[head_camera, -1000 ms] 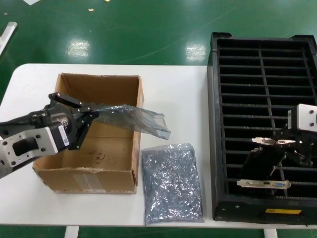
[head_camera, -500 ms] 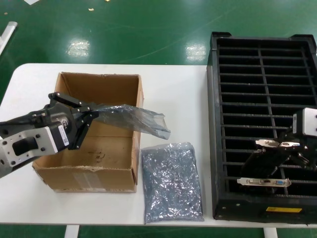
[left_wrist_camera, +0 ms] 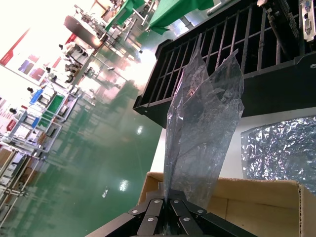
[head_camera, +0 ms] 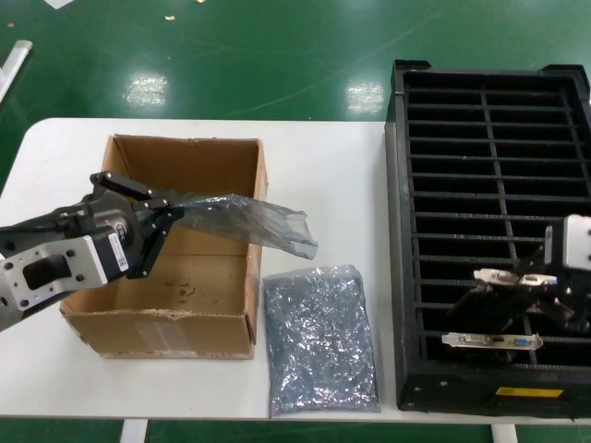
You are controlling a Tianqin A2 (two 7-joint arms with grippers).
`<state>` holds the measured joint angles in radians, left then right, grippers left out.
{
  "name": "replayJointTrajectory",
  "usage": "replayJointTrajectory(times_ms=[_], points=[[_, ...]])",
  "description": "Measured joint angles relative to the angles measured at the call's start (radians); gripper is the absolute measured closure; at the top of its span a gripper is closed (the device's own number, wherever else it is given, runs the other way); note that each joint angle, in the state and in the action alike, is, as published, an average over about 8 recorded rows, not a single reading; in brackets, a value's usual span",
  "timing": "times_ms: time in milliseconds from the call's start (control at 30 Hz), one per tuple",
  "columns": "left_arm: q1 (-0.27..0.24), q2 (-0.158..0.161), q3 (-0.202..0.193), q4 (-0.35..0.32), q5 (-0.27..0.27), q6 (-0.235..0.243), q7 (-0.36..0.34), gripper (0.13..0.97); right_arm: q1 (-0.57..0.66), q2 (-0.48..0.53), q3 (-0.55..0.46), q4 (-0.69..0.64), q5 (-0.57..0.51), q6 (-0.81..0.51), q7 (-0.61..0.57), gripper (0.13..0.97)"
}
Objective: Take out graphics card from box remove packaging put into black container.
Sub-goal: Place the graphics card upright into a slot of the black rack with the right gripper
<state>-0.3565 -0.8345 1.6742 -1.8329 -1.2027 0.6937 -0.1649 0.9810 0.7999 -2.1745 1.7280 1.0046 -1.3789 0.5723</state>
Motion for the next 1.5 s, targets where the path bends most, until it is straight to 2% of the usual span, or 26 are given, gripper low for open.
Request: replayJointTrajectory(times_ms=[533,833,1500], points=[[0.000,0.000,0.000,0.000,0.000,0.000,0.000,0.959,-0.070,0.009,-0.009,0.065,-0.046,0.028,0.043,0.918],[0.000,0.000,0.000,0.000,0.000,0.000,0.000,0.959,-0.085,0.001,-0.016,0.067,-0.085,0.048,0.046,0.918],[0.000,0.000,0.000,0.000,0.000,0.000,0.000,0.959,-0.109,-0.036,-0.046,0.024,-0.092,0.060,0.023,0.901]])
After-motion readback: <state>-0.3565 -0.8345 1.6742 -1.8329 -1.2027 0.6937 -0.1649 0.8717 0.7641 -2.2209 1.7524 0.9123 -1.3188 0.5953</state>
